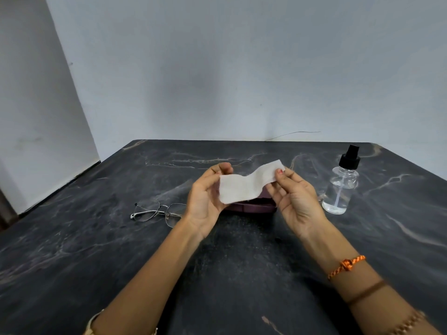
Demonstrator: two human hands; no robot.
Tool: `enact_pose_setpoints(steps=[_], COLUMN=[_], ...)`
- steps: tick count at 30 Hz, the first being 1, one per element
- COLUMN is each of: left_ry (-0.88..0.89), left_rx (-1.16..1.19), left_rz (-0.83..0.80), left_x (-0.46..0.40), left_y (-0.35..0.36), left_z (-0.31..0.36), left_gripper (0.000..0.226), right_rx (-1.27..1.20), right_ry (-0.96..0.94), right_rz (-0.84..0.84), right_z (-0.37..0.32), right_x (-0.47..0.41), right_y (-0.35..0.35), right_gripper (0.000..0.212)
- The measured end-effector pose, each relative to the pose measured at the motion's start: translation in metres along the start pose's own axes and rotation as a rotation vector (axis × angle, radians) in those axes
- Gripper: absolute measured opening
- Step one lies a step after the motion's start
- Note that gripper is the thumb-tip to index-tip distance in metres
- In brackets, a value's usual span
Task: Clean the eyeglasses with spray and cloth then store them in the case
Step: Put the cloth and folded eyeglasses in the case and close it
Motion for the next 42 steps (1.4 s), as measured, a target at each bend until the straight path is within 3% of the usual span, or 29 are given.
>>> enact_pose_setpoints(steps=[5,9,11,15,18,22,27,31,42], left_ry=[-0.031,0.085,0.165,0.312,0.309,0.327,0.393,0.403,0.353], left_rx=[0.003,-0.145,-0.273,-0.476,-0.606,-0.806,-0.998,-1.140,-1.472], left_rz=[-0.009,0.113,0.226,0.357,0.399,0.365,0.321,0.293,0.266], left_x=[0.000,-0.001,-0.002,-0.005,-0.009,-0.009,-0.007,-0.006,-0.006], left_y=[0.001,-0.007,-0.015,-0.024,-0.031,-0.028,-0.019,-0.018,-0.019], left_z=[-0.003,-0.001,0.005,0.017,0.017,0.018,0.022,0.019,0.012], left_gripper=[0.011,0.033,0.036,0.039,0.041,0.033,0.027,0.025,0.019], right_rx=[-0.087,-0.093,0.029,0.519,0.859,1.135,1.380,1.510,1.611], right_ry=[-0.037,-0.058,-0.050,-0.053,-0.162,-0.319,-0.289,-0.267,-0.266], right_rz=[0.107,0.152,0.167,0.171,0.219,0.227,0.155,0.144,0.117], right_z=[-0.004,-0.006,-0.005,0.000,-0.003,-0.013,-0.010,-0.008,-0.006], right_x=[-0.002,-0.004,-0.005,-0.006,-0.007,-0.003,-0.003,-0.003,0.000], right_y=[-0.007,-0.011,-0.014,-0.021,-0.024,-0.018,-0.016,-0.015,-0.011], right_gripper=[0.012,0.014,0.014,0.016,0.013,0.008,0.021,0.017,0.016])
Point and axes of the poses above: each hand's wrist, its own x-axis away from the middle knuckle, its own y-axis out of the palm, z = x × y, the point moved 6 cm from there along -x, towards the middle knuckle
